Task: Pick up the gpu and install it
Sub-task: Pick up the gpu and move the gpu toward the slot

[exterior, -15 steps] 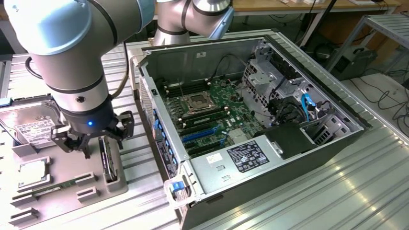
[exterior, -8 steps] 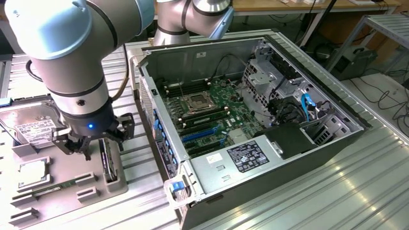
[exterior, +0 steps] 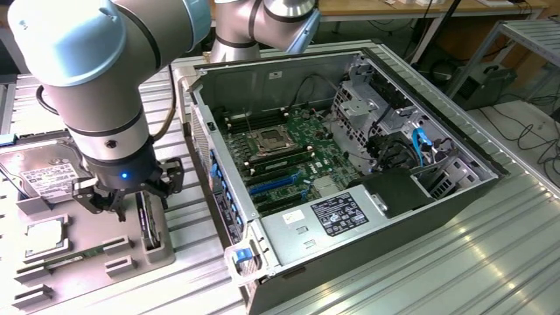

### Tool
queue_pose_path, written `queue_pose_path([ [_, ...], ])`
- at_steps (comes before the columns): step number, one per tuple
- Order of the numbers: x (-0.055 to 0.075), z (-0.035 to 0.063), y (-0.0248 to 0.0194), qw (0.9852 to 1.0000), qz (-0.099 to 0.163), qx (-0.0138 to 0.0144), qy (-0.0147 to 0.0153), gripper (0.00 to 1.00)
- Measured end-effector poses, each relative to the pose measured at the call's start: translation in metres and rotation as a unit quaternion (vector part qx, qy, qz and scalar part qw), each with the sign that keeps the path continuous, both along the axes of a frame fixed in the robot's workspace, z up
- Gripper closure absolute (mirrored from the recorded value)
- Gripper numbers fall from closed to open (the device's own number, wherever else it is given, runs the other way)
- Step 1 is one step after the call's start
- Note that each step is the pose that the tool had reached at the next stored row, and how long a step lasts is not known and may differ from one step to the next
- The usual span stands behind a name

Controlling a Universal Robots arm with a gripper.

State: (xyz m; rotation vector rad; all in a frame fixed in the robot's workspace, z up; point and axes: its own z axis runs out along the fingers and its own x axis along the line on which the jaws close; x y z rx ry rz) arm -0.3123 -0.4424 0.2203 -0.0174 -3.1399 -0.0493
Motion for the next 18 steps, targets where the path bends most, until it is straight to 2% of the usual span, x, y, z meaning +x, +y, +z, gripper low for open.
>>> queue_pose_path([
  [1,0.0000,-0.0004,-0.0002,1.0000,0.000,0.0000,0.0000,0.29],
  [4,0.0000,-0.0014,-0.0006,1.0000,0.000,0.0000,0.0000,0.48],
  [7,0.0001,-0.0021,-0.0013,1.0000,0.000,0.0001,-0.0001,0.54],
  [8,0.0001,-0.0024,-0.0018,1.0000,0.000,0.0001,-0.0001,0.61],
  [18,0.0001,-0.0041,-0.0026,1.0000,0.000,0.0000,0.0000,0.61],
])
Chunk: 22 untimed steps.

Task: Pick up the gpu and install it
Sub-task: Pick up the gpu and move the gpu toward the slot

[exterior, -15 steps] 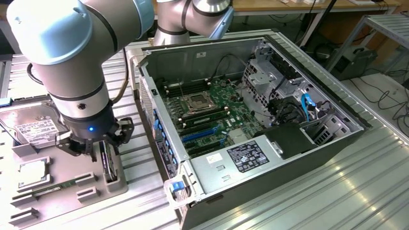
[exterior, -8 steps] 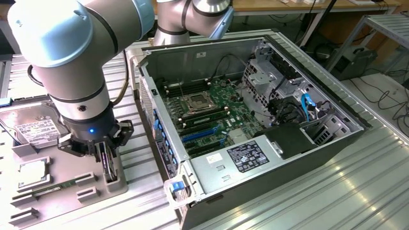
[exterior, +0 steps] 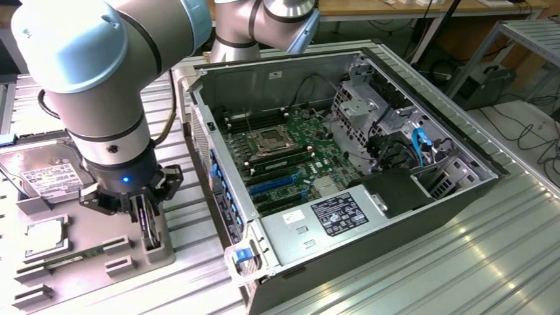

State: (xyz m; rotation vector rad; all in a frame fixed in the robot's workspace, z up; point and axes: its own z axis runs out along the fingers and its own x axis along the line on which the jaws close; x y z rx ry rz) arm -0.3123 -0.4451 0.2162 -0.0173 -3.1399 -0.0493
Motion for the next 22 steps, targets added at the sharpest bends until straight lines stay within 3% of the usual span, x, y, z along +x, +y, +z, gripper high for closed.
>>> queue_pose_path([
  [7,0.000,-0.0009,0.0028,1.0000,0.000,0.0000,0.0000,0.61],
  [9,0.000,-0.0010,0.0028,1.0000,0.000,0.0000,0.0000,0.72],
  [15,0.000,0.0016,0.0028,1.0000,0.000,0.0000,0.0000,0.72],
  [18,0.000,0.0412,0.0028,1.0000,0.000,0.0000,0.0000,0.72],
  [20,0.000,0.0550,0.0028,1.0000,0.000,0.0000,0.0000,0.72],
  [22,0.000,0.0881,0.0028,1.0000,0.000,-0.0015,0.0000,0.72],
])
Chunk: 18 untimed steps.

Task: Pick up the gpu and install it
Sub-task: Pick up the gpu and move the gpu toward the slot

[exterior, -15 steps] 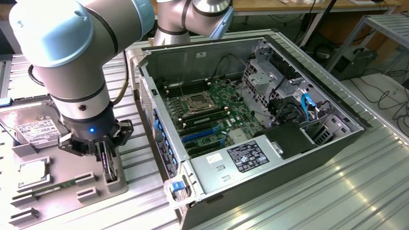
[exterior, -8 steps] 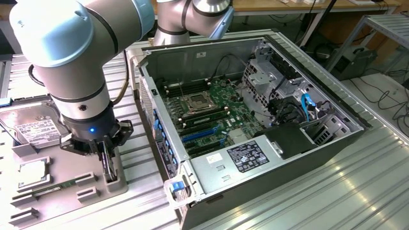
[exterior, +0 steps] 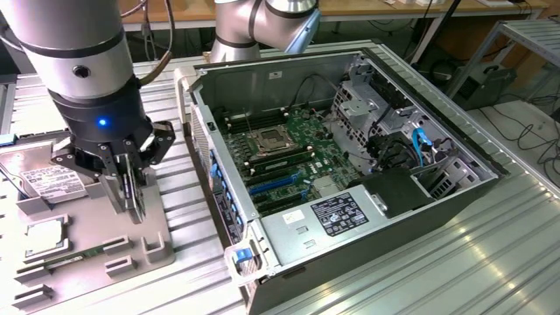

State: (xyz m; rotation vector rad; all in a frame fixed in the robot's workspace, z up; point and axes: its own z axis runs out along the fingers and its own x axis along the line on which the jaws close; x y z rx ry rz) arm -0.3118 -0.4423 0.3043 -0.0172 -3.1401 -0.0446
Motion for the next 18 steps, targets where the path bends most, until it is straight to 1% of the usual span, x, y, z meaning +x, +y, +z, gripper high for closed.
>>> queue_pose_path([
  [1,0.000,0.0086,0.0000,1.0000,0.000,-0.0012,0.0000,0.72],
  [3,0.000,0.0184,0.0000,1.0000,0.000,-0.0024,0.0000,0.72],
  [4,0.000,0.0302,0.0000,1.0000,0.000,-0.0038,0.0000,0.72],
  [9,0.000,0.0418,0.0000,1.0000,0.000,-0.0052,0.0000,0.72],
  [18,0.000,0.0610,0.0000,1.0000,0.000,-0.0064,0.0000,0.72],
])
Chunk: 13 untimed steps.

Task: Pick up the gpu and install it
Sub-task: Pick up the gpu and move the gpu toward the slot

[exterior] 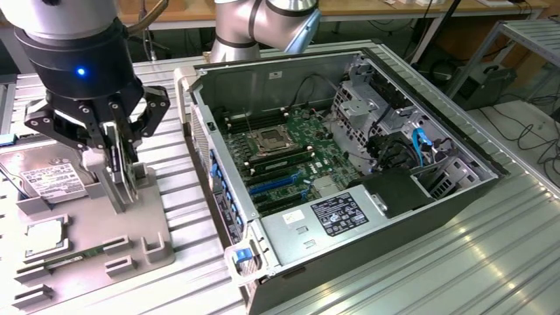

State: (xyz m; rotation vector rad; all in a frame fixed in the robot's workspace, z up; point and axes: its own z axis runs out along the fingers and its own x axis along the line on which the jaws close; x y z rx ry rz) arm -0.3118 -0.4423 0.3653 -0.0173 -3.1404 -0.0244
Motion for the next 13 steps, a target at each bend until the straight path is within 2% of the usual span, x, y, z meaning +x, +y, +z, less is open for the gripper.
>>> queue_pose_path([
  [13,0.000,0.0266,0.0000,1.0000,0.000,-0.0014,0.0000,0.72],
])
